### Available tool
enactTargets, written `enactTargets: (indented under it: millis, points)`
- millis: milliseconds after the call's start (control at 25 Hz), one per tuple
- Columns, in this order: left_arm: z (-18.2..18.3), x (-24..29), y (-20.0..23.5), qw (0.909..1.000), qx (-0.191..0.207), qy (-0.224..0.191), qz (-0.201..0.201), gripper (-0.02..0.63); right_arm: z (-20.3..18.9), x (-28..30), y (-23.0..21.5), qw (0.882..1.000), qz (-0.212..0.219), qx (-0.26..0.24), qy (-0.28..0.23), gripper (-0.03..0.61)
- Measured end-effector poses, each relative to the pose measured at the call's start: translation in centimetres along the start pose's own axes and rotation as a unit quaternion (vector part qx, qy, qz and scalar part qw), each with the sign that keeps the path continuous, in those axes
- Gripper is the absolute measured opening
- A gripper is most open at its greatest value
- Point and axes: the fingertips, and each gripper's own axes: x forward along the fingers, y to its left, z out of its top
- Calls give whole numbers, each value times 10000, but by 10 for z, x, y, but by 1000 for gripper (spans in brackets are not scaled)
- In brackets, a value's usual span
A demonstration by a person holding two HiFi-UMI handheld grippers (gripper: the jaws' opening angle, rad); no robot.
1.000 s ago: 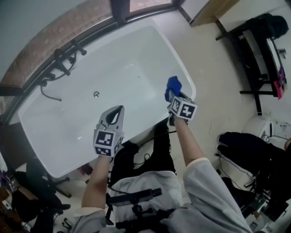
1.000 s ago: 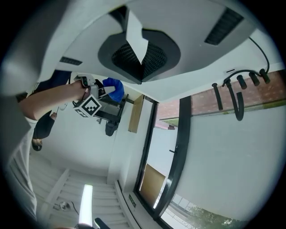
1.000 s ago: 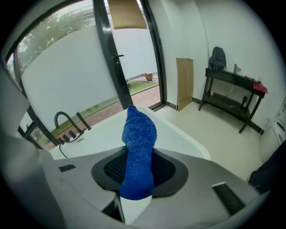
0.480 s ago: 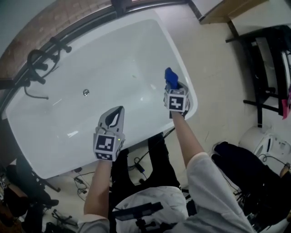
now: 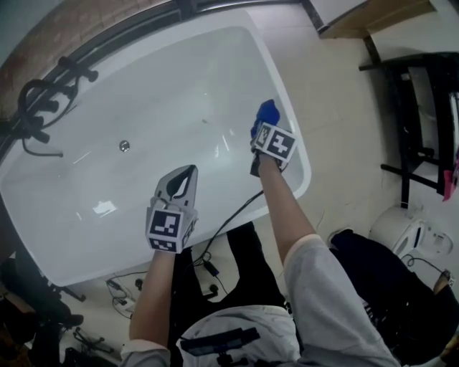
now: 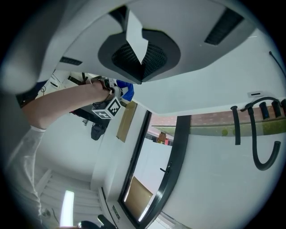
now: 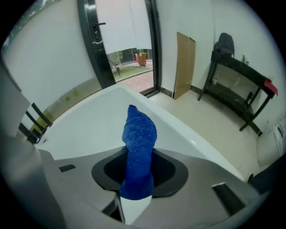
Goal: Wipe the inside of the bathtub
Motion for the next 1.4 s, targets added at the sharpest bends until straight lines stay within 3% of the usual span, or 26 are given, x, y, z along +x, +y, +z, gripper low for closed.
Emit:
enactTargets:
  millis: [200,360,680,920,1400]
  points:
    - [-8,16,15,9999,22,137,56,2,-7,29,7,9919,556,1141,57,127]
    - [-12,26,25,9997,71,203,91,2,-9,44,-1,9849,609,1623,29,127]
    - [-21,66,24,9993,175,330,47,2,-13,65,-17,9868,89,1597,249,127]
    - [-19,91,21,9993,258,286,21,2,-12,86,-32,9771,-97,2099,331,126]
    - [-28,134,30,9990,345,281,68,2,-21,115,-39,9763,-393,2061,533,124]
